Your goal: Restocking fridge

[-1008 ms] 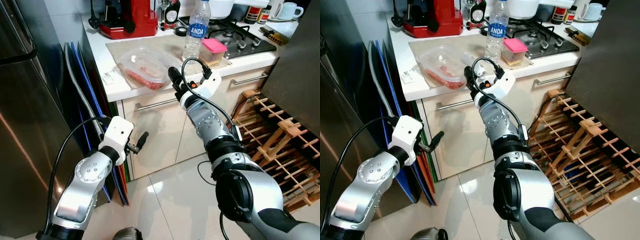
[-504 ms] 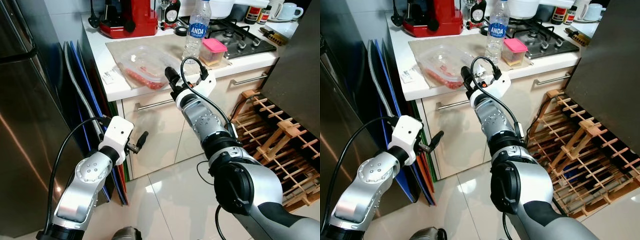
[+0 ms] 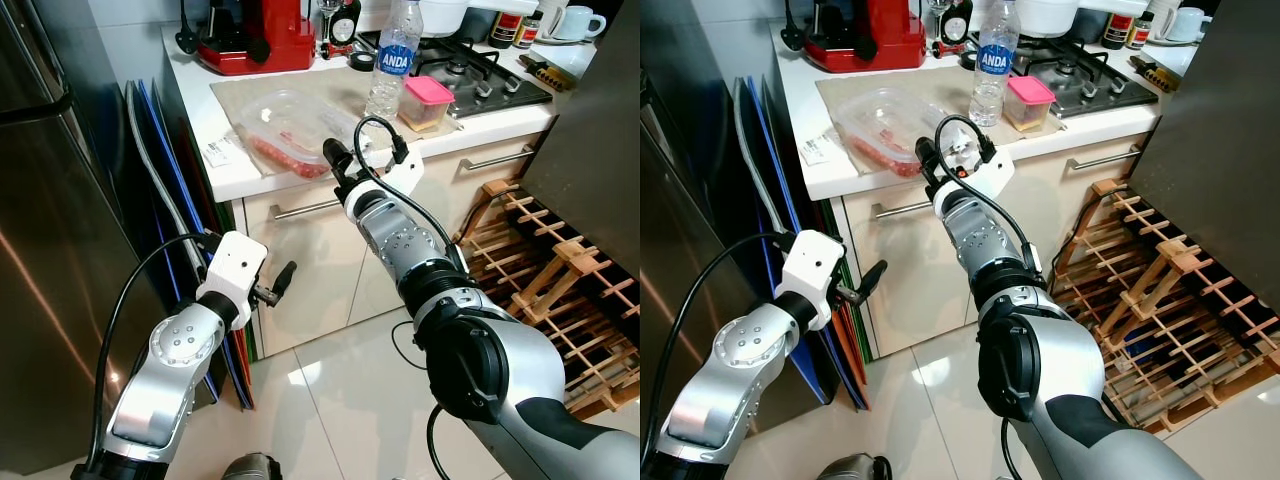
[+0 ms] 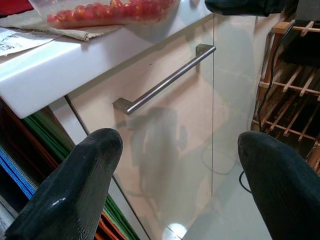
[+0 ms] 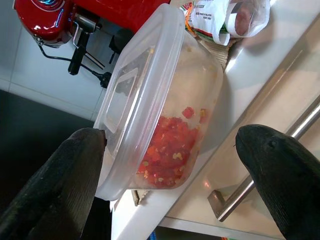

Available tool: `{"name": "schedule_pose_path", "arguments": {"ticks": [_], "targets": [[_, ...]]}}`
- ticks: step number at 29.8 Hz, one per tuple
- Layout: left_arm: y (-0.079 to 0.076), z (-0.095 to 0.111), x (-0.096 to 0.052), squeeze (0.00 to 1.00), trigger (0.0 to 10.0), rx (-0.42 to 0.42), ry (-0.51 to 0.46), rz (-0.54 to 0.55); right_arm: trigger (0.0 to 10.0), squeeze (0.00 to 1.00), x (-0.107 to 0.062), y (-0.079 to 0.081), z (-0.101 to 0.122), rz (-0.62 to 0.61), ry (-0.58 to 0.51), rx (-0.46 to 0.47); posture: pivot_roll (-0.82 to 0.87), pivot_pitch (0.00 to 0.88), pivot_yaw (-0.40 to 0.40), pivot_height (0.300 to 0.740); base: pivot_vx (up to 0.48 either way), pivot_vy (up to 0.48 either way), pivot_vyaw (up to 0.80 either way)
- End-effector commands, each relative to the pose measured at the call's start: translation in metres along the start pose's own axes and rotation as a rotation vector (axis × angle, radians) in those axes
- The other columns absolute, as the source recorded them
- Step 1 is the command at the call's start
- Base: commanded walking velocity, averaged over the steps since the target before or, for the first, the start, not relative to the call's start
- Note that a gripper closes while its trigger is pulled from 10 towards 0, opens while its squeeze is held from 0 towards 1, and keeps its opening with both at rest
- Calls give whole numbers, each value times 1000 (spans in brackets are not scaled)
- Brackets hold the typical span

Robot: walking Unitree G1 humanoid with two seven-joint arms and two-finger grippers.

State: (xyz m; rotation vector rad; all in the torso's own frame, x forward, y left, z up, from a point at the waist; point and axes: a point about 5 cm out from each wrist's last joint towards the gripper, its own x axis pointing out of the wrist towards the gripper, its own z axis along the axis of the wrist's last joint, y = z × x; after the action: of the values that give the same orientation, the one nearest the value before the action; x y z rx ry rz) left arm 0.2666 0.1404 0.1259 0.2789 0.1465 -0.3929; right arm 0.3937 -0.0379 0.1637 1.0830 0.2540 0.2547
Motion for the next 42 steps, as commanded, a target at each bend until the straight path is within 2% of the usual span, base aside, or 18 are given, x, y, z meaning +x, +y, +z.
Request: {"name": "schedule_pose_path", "arguments": {"ticks": [1, 12, 21, 22, 24, 25, 26, 38, 42], "targets": [[1, 2, -2, 0, 10000, 6, -2, 13, 10000, 0, 3, 12, -6, 19, 11, -4, 135, 41, -44, 740, 0, 0, 0], [1, 3, -3, 0, 10000, 5, 1, 17, 10000, 0, 3, 7, -7, -37, 8, 32, 150, 44, -49, 740, 0, 0, 0], [2, 5, -4, 0, 10000, 7, -1, 18, 10000, 0, 3, 9, -10, -51, 15, 13, 156, 45, -47, 740, 0, 0, 0], [3, 5, -4, 0, 10000, 8, -1, 19, 8314, 0, 4, 10, -10, -50, 10, -2, 159, 45, -48, 740, 0, 0, 0], [3, 6, -4, 0, 10000, 8, -2, 20, 8314, 0, 4, 10, -9, -49, 8, -10, 159, 45, -48, 740, 0, 0, 0], [3, 6, -4, 0, 10000, 9, -2, 20, 3020, 0, 4, 10, -9, -51, 6, -14, 159, 45, -48, 740, 0, 0, 0], [3, 6, -4, 0, 10000, 9, -2, 21, 0, 0, 4, 11, -9, -51, 5, -18, 159, 43, -49, 740, 0, 0, 0], [2, 8, -2, 0, 10000, 3, -12, 25, 0, 0, 5, 14, -5, -46, -10, -42, 157, 37, -52, 740, 0, 0, 0], [3, 9, -2, 0, 10000, 2, -14, 29, 0, 0, 6, 20, -1, -20, -34, -67, 155, 39, -52, 740, 0, 0, 0]]}}
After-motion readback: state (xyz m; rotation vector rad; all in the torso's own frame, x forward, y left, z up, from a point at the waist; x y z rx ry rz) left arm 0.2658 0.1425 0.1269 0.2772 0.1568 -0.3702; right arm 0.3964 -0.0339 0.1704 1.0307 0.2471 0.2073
